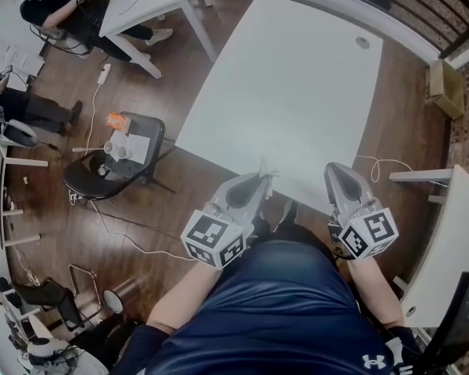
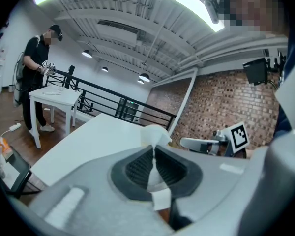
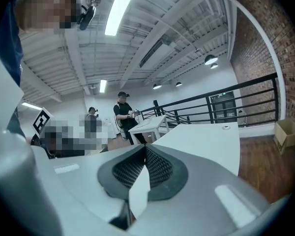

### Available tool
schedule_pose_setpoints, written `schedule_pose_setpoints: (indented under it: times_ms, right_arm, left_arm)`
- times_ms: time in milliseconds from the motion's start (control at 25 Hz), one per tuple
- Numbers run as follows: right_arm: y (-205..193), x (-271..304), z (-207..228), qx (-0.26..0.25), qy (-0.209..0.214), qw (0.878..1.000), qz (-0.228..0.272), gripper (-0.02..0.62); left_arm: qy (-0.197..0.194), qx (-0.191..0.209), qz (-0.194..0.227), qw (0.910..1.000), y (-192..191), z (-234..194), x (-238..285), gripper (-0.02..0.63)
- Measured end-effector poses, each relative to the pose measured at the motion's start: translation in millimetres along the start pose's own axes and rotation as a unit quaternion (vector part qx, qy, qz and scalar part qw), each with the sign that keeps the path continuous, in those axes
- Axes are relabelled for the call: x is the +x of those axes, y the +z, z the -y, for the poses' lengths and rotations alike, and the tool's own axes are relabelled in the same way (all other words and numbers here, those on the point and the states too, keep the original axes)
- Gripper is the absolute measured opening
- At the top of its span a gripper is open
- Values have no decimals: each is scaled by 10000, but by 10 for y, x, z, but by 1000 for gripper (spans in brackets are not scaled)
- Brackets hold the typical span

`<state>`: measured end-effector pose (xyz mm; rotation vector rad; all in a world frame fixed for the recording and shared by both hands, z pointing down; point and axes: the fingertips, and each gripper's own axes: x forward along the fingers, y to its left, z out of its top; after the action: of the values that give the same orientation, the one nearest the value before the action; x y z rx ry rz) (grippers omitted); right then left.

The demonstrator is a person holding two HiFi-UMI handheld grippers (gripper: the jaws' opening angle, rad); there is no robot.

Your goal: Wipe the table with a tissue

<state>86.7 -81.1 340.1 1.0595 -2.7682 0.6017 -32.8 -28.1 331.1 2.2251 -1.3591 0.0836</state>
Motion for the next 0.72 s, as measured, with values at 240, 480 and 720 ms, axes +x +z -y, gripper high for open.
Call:
schedule_pose_setpoints:
  times_ms: [240, 480, 720]
  right_arm:
    - [2, 58, -64, -3, 38, 10000, -29, 3]
    - [-20, 37, -66, 32, 27, 10000, -44, 3]
    - [-32, 24, -42, 37, 39, 10000, -72, 3]
  left_arm:
    - [-53, -42, 0, 10000, 14, -16, -6, 15]
    - [-25, -69, -16, 10000, 3, -20, -11, 15]
    - [-9, -81, -20, 10000, -4, 0, 9, 15]
